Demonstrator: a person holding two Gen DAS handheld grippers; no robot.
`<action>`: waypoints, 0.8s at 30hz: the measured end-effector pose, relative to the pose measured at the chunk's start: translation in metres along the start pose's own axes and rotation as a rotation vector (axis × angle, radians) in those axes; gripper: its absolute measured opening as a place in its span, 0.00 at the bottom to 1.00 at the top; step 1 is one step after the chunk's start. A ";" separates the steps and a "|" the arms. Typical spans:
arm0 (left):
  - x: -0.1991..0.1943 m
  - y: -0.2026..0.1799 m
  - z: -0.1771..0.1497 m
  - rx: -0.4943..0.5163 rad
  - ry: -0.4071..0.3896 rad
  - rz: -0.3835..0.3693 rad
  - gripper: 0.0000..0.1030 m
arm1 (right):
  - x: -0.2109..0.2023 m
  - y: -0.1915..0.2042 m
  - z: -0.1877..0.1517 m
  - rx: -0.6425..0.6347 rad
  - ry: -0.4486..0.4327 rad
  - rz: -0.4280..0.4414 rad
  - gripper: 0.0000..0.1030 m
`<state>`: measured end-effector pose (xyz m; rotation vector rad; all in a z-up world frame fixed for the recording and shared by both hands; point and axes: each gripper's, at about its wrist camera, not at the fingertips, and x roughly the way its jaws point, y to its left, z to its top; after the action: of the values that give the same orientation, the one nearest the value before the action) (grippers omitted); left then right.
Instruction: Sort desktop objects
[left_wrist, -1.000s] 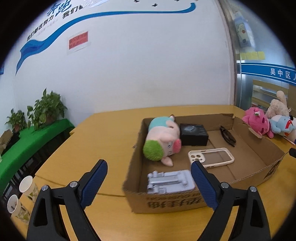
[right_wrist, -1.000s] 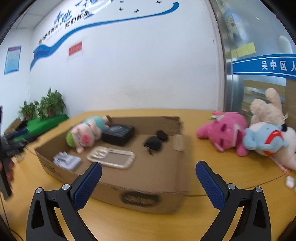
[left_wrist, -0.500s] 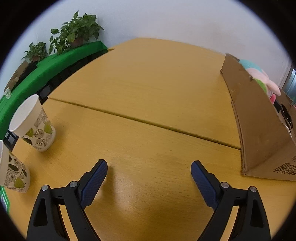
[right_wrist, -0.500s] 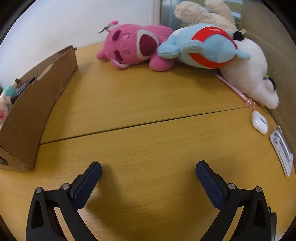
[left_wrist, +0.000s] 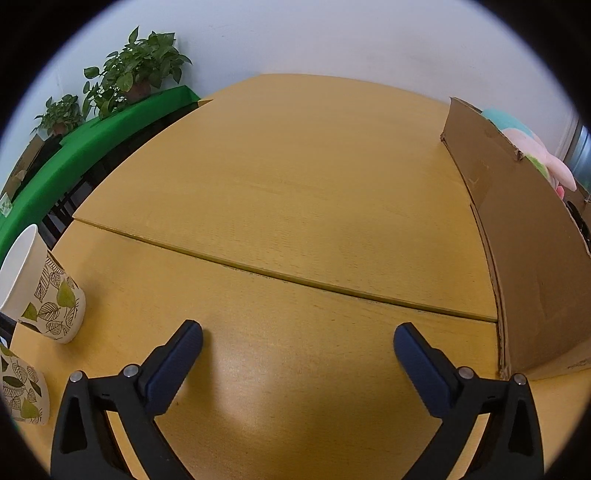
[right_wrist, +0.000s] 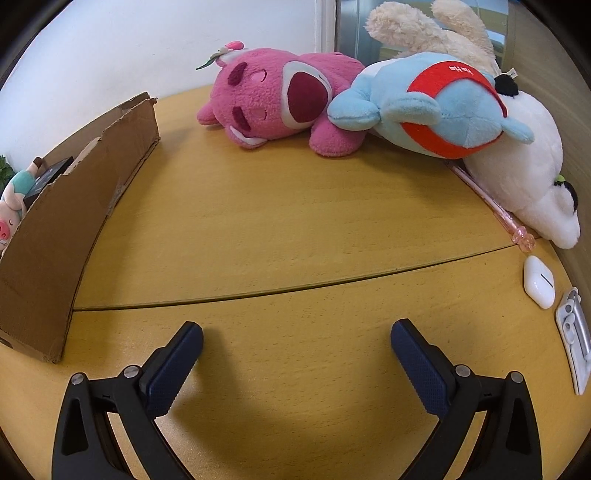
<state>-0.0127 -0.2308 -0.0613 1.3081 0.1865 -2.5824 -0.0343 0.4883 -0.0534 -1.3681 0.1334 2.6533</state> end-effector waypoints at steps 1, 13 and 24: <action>0.001 0.000 0.001 0.000 0.000 0.000 1.00 | 0.000 0.000 -0.001 0.006 -0.001 -0.004 1.00; -0.001 0.001 0.000 0.001 0.002 -0.001 1.00 | 0.000 0.000 -0.002 0.014 -0.003 -0.008 1.00; 0.000 0.002 0.000 0.000 0.002 -0.002 1.00 | -0.001 0.000 -0.002 0.014 -0.003 -0.008 1.00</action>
<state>-0.0123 -0.2329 -0.0609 1.3107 0.1879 -2.5829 -0.0324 0.4877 -0.0542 -1.3568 0.1458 2.6428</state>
